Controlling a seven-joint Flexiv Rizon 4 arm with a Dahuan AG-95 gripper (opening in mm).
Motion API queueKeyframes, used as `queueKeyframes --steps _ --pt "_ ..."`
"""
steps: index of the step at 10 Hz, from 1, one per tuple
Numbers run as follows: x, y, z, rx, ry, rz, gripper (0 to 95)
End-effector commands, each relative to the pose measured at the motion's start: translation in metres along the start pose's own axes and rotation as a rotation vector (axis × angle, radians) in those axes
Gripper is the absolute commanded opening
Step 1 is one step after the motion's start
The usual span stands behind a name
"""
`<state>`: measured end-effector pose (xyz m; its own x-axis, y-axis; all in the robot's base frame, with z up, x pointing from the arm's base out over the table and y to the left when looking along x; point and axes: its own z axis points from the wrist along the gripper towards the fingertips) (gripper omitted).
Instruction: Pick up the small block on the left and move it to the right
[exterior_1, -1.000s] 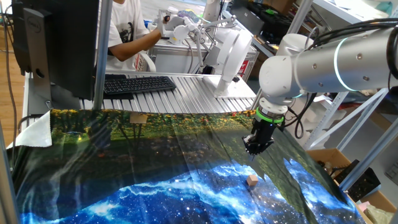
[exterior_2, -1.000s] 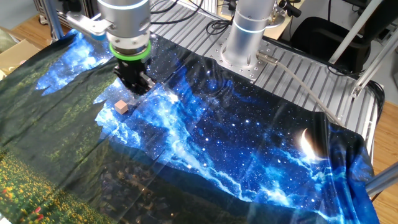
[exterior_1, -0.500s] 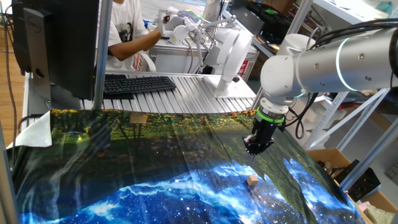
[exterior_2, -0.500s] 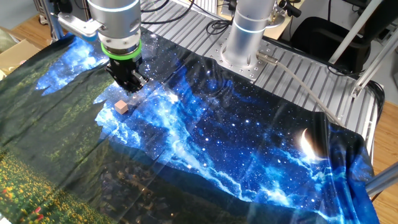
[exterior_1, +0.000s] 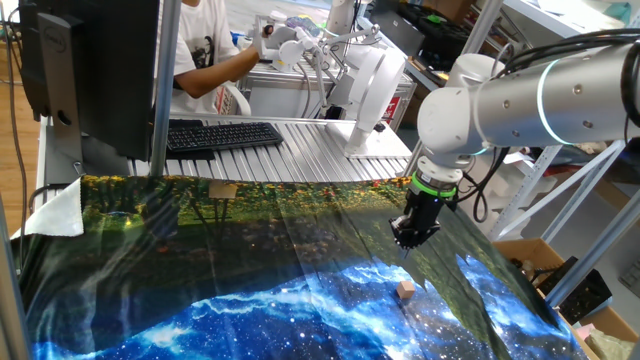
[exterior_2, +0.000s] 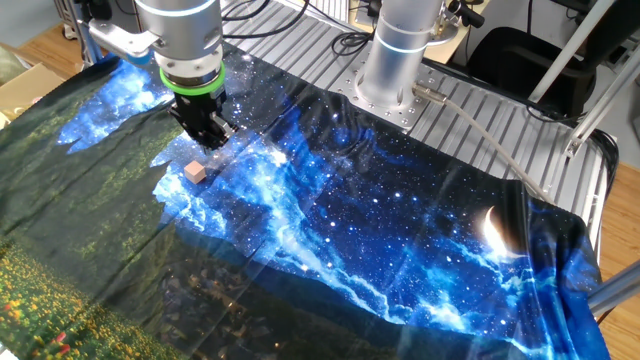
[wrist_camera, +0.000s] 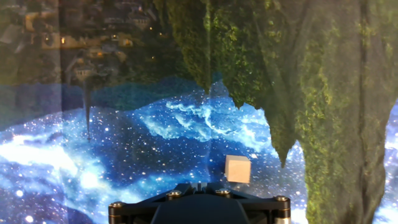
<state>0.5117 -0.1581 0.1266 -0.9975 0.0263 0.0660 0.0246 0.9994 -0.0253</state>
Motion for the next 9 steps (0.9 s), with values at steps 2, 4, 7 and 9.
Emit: queueKeyframes --steps 2,4,7,9 --pt "-0.0013 -0.0005 0.0000 0.004 -0.003 -0.009 0.0" --pt "-0.0013 -0.0005 0.0000 -0.013 -0.006 -0.006 0.0" --pt "-0.0013 -0.0005 0.0000 -0.020 -0.004 -0.002 0.0" --pt "-0.0013 -0.0005 0.0000 -0.019 -0.003 0.014 0.0"
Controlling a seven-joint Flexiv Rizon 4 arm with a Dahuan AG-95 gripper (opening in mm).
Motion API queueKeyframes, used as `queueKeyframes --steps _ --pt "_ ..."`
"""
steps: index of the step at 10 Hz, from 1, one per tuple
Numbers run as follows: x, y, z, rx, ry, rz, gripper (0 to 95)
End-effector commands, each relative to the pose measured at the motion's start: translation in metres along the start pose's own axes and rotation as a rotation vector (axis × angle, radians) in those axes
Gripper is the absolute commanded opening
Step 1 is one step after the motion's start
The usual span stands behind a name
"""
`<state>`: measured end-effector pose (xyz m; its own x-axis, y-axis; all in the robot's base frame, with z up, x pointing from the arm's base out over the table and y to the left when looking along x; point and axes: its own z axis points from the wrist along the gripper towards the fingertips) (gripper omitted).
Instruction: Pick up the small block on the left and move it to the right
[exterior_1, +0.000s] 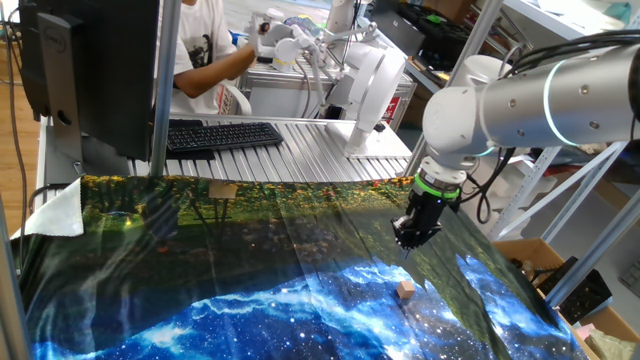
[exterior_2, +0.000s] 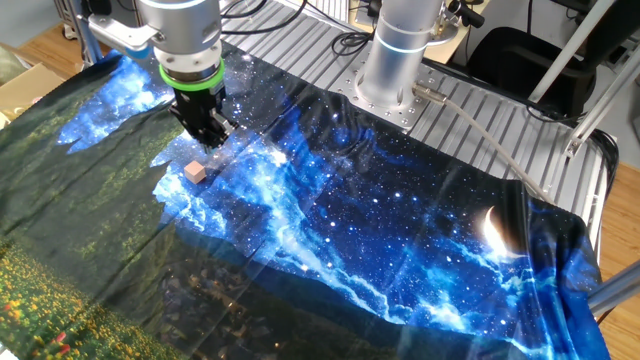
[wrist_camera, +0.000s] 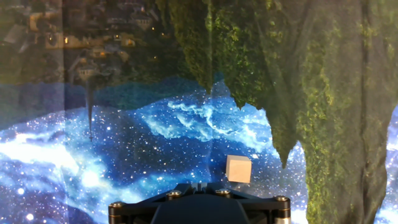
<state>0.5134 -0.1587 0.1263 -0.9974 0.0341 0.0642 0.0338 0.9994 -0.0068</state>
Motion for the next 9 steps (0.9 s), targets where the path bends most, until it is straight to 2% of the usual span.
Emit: queueKeyframes --steps 1,2,7,8,9 --pt "0.0005 0.0001 -0.0002 -0.001 -0.001 0.009 0.0" --pt "0.0005 0.0001 -0.0002 -0.011 -0.002 0.020 0.0" --pt "0.0005 0.0001 -0.0002 -0.017 -0.004 0.055 0.0" --pt "0.0005 0.0001 -0.0002 -0.030 -0.005 0.050 0.0" --pt "0.0005 0.0001 -0.0002 -0.023 -0.006 0.046 0.0"
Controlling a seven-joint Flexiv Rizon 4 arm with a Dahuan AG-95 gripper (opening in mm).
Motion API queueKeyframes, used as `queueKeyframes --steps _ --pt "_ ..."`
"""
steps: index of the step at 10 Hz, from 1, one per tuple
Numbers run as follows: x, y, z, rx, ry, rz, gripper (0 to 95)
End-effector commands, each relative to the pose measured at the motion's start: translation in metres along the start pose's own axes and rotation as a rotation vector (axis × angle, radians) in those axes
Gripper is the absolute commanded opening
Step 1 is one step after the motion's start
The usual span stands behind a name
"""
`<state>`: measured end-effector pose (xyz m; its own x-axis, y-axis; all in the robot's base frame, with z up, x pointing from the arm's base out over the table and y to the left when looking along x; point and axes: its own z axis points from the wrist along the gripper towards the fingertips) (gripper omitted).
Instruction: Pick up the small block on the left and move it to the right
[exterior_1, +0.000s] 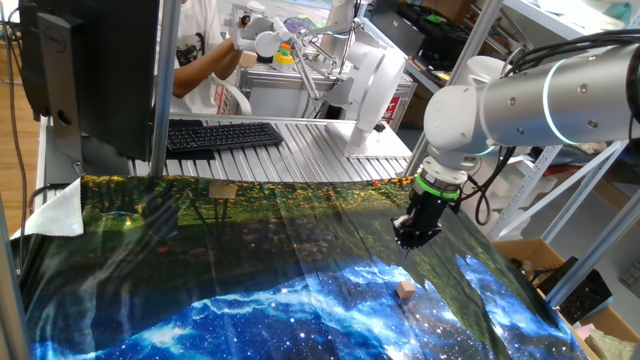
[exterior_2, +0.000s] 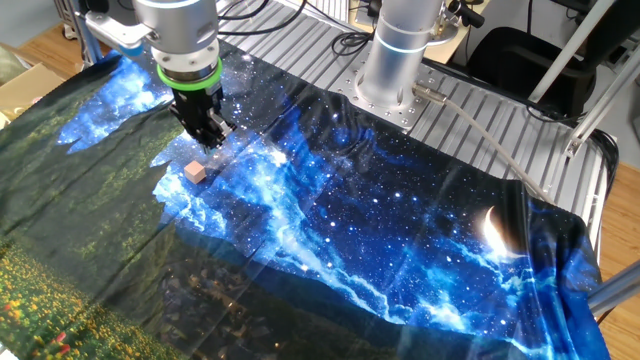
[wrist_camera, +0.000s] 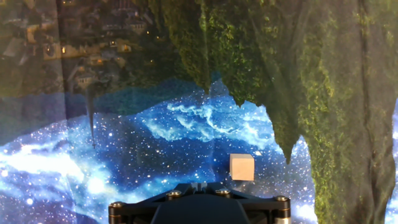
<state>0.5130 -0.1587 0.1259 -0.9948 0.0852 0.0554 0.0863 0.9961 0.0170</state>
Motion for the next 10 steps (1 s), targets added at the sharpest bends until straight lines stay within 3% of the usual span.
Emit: queueKeyframes --steps 1,10 --pt "0.0001 0.0000 -0.0006 0.001 0.003 -0.001 0.0" --pt "0.0007 0.0000 -0.0003 -0.005 0.009 0.026 0.0"
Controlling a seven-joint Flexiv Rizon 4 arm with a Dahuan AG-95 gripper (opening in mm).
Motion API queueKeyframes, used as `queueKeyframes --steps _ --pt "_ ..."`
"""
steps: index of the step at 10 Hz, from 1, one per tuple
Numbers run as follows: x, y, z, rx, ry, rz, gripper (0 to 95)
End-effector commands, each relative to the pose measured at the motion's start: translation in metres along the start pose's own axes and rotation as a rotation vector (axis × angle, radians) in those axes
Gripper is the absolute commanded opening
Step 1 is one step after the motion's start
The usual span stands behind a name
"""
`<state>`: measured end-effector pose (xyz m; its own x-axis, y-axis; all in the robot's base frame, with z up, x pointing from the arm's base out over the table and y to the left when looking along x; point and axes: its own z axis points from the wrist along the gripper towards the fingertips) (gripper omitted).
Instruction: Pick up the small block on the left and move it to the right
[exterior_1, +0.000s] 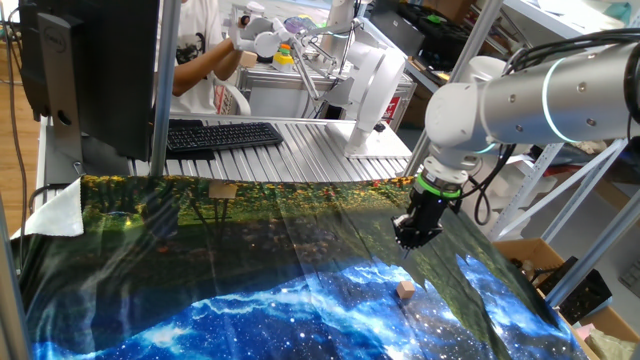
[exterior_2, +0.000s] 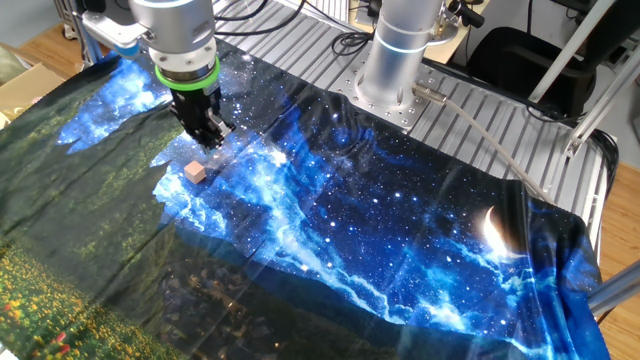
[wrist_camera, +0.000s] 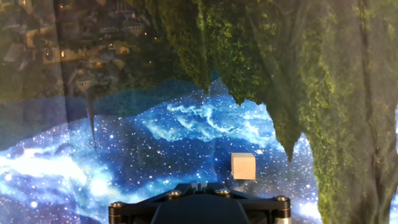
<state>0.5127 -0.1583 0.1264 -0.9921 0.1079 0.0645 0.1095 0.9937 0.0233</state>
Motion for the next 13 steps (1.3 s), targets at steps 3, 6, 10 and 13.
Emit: queueKeyframes --steps 3,6,10,13 --pt "0.001 0.000 0.000 0.016 -0.001 0.007 0.0" --pt "0.003 -0.001 0.001 0.032 0.006 0.012 0.0" --pt "0.008 -0.009 0.005 0.039 0.000 0.002 0.0" --pt "0.010 -0.023 0.011 0.048 0.000 0.003 0.0"
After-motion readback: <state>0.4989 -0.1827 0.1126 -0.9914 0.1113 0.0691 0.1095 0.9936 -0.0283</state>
